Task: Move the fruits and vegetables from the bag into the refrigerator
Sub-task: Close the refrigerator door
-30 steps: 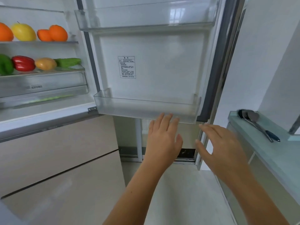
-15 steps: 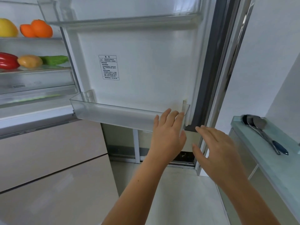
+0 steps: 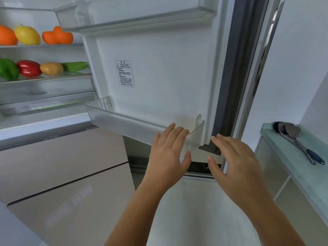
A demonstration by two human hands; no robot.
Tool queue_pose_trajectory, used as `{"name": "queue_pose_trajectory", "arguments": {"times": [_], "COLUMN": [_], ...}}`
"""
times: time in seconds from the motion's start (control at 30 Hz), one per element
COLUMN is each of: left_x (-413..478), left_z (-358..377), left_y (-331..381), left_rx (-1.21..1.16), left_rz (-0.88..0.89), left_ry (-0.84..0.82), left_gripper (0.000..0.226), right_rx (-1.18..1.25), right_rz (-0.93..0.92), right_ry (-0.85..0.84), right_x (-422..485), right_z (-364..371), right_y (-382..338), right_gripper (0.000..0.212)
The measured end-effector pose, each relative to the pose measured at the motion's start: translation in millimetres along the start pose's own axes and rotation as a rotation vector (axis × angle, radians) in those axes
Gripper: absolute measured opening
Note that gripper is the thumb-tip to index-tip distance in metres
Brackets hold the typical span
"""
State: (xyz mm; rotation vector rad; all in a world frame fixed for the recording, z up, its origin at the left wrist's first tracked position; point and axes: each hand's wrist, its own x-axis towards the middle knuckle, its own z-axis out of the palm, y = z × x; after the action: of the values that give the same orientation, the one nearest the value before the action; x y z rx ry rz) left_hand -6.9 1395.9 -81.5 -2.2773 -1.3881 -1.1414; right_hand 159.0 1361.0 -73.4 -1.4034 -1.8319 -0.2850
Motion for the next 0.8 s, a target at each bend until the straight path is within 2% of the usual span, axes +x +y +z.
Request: {"name": "queue_pose_trajectory", "arguments": {"times": [0.3,0.8], "left_x": [-58.5,-144.5], "left_z": [-74.4,-191.0], "left_y": [-19.3,-59.1], "left_rx": [0.085,0.334], "left_rz": [-0.068,-0.380], "left_ry": [-0.020,-0.005], "left_gripper": [0.048,0.059], "right_rx": [0.122,0.277], "right_rz": [-0.187,-0.512], "right_ry": [0.009,-0.027], "right_x": [-25.7,-55.9], "right_z": [-16.1,-14.3], "right_y": [-77.4,-206.1], "right_gripper": [0.048,0.038]}}
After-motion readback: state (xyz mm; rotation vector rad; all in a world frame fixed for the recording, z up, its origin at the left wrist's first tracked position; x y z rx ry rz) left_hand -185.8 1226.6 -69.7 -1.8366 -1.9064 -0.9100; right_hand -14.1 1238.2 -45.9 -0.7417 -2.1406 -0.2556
